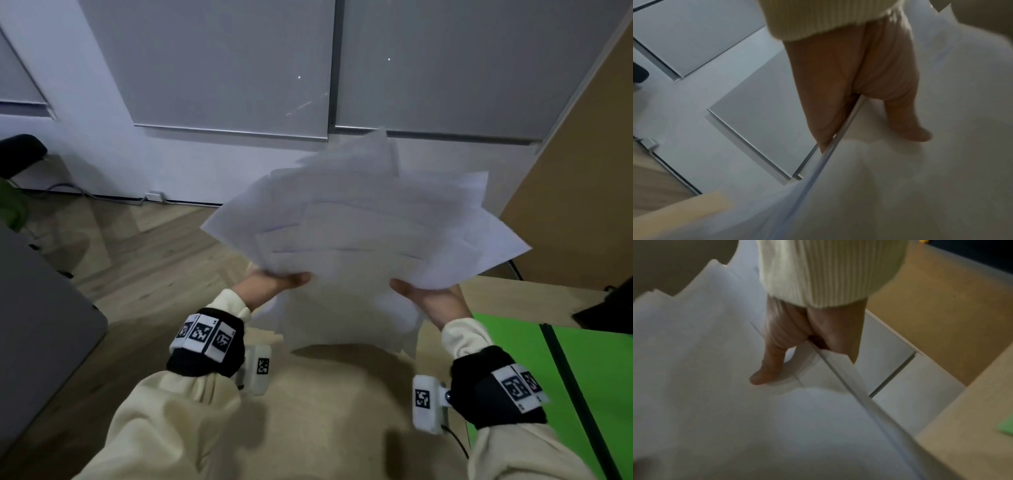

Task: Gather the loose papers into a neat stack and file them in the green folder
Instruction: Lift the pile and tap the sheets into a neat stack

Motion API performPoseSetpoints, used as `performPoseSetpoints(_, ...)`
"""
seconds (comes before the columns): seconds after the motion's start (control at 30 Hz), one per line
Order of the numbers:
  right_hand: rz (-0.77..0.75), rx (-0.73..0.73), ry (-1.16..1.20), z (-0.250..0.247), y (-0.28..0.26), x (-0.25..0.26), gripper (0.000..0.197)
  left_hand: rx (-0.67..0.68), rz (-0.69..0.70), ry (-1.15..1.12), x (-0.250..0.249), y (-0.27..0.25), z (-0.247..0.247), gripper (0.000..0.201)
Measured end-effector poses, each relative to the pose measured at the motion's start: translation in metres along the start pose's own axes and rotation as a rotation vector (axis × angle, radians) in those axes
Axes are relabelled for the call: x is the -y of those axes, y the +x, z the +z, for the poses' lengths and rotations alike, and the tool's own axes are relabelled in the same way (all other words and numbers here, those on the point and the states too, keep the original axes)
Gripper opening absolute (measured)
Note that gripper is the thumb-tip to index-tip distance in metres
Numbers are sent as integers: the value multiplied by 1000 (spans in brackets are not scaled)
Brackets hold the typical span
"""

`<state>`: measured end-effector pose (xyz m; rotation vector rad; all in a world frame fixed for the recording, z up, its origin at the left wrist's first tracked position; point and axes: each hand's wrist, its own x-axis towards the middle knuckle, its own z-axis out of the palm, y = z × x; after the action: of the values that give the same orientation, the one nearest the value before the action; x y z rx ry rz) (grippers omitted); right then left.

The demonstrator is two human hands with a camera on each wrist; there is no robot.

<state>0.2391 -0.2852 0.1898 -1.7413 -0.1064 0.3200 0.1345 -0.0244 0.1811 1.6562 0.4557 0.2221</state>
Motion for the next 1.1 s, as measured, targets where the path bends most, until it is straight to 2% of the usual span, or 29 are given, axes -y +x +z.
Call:
performPoseSetpoints(0.07,21,90,-58,0,-3,-5,31,79,-8,62,2,-1,3,54)
performPoseSetpoints(0.1,11,76,-61,4,-4,-8,37,110,-4,98,2,-3,8,50)
performPoseSetpoints(0.17,-61,-40,8,12,-4,-6,45,108,21,90,-1,-4,17,39)
performPoseSetpoints(0.27,-146,-155,122,11,-9,10,35,18,71,-40,-9,-5,19,30)
performPoseSetpoints(0.33,-143,-124,149,3,-12,15,33,-56,104,-139,-10,-7,18,39)
performPoseSetpoints(0.4,-58,-59,71,2,-11,12,21,-148,124,-156,-5,-10,20,48)
performPoseSetpoints(0.47,15,5,12,6,-9,-1,20,-235,127,-223,1,-15,27,55)
performPoseSetpoints(0.5,5,6,50,8,-7,-9,20,-264,125,-273,4,-13,28,64)
performPoseSetpoints(0.57,-26,-41,107,12,-1,-24,38,-281,96,-307,6,-11,31,74)
performPoseSetpoints(0.6,-21,-57,105,14,0,-28,47,-263,70,-287,5,-10,31,67)
performPoseSetpoints(0.63,-13,-77,91,16,1,-31,51,-227,40,-227,4,-7,32,51)
performPoseSetpoints(0.67,4,-110,64,17,3,-36,54,-197,35,-154,5,-5,34,34)
performPoseSetpoints(0.7,20,-161,52,18,6,-40,58,-172,55,-85,3,-5,35,26)
performPoseSetpoints(0.77,31,-240,71,15,8,-37,66,-151,132,-22,1,-5,33,27)
performPoseSetpoints(0.83,-36,-251,71,9,7,-21,69,-120,178,45,-6,-6,24,22)
performPoseSetpoints(0.87,-94,-242,69,5,5,-10,68,-91,194,102,-8,-6,20,29)
performPoseSetpoints(0.97,-282,-201,144,-4,-10,31,54,-61,181,268,-7,-3,12,69)
performPoseSetpoints(1.0,-326,-165,161,-6,-12,39,46,-76,146,276,-4,0,12,73)
performPoseSetpoints(1.03,-366,-120,172,-7,-13,45,39,-96,120,250,-5,1,12,69)
performPoseSetpoints(1.1,-380,-30,126,-9,-10,44,23,-141,155,201,-4,2,14,39)
